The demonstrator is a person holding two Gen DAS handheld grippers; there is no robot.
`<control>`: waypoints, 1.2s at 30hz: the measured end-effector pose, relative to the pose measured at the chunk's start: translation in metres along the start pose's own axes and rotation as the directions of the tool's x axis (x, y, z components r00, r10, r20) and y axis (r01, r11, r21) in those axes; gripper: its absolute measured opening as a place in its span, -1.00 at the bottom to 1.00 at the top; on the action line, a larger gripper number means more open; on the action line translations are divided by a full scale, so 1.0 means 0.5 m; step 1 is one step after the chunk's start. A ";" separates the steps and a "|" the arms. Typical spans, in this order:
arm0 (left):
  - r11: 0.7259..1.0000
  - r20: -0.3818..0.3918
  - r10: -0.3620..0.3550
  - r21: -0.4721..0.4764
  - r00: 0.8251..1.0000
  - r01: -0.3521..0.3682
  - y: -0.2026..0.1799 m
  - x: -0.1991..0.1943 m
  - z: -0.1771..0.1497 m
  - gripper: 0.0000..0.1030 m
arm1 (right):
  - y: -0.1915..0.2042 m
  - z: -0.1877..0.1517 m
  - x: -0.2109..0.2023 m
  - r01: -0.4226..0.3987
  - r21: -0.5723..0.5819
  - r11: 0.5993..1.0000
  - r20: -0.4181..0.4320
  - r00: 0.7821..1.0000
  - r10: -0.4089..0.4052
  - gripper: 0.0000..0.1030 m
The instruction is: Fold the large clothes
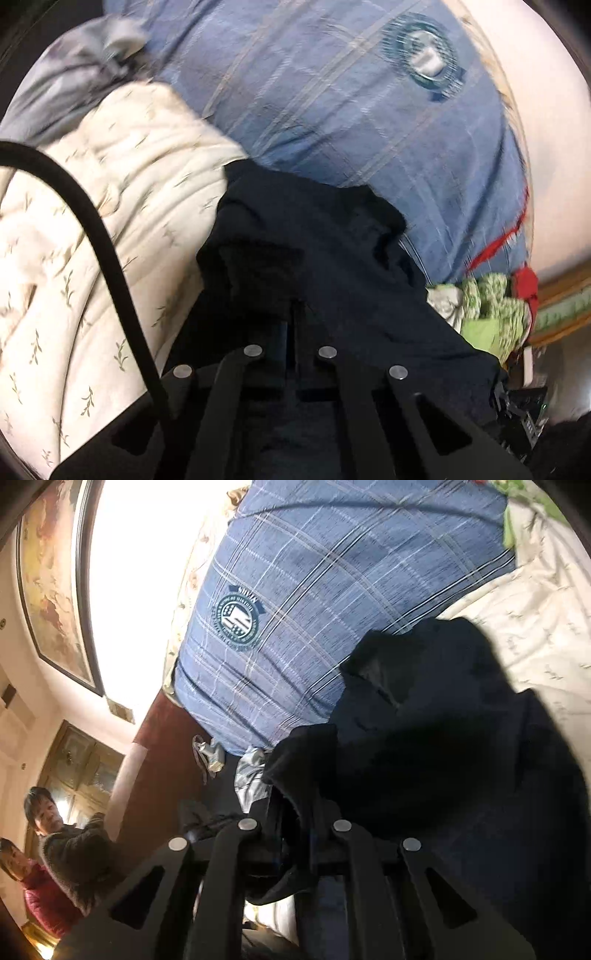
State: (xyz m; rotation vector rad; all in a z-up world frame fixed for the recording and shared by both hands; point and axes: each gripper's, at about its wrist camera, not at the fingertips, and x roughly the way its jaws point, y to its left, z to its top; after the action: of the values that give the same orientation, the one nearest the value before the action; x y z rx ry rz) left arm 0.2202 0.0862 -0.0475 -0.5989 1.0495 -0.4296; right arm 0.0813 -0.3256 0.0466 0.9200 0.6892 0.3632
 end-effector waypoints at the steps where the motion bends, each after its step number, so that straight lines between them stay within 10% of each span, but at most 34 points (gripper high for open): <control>1: 1.000 0.000 -0.004 0.019 1.000 0.004 -0.011 -0.007 -0.008 -1.00 | 0.001 -0.003 -0.010 0.024 -0.010 1.000 0.005 1.000 -0.024 -0.80; 8: 0.992 -0.051 0.033 0.127 0.998 -0.026 -0.037 0.022 -0.096 -1.00 | -0.066 -0.025 -0.033 0.219 -0.018 0.976 0.002 0.976 -0.219 -0.80; 15: 0.893 0.006 0.266 0.375 0.964 -0.249 -0.090 0.072 -0.182 -1.00 | -0.120 -0.044 0.001 0.492 -0.093 0.865 -0.061 0.865 -0.498 -0.80; 30: 0.878 -0.030 0.276 0.414 0.961 -0.239 -0.093 0.084 -0.210 -0.98 | -0.155 -0.050 -0.022 0.599 -0.111 0.793 -0.069 0.791 -0.607 -0.79; 34: 0.860 -0.040 0.333 0.423 0.942 -0.286 -0.074 0.118 -0.221 -0.74 | -0.216 -0.064 0.018 0.637 -0.106 0.764 -0.155 0.748 -0.645 -0.74; 36: 0.852 -0.040 0.324 0.447 0.945 -0.273 -0.078 0.121 -0.229 -0.29 | -0.240 -0.065 0.021 0.629 -0.087 0.773 -0.164 0.756 -0.634 -0.65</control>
State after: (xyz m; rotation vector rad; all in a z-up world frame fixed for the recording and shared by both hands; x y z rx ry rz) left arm 0.1425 -0.0084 -0.1050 -0.0036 1.0900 -0.4090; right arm 0.0668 -0.3680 -0.0698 0.5772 1.1200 -0.1567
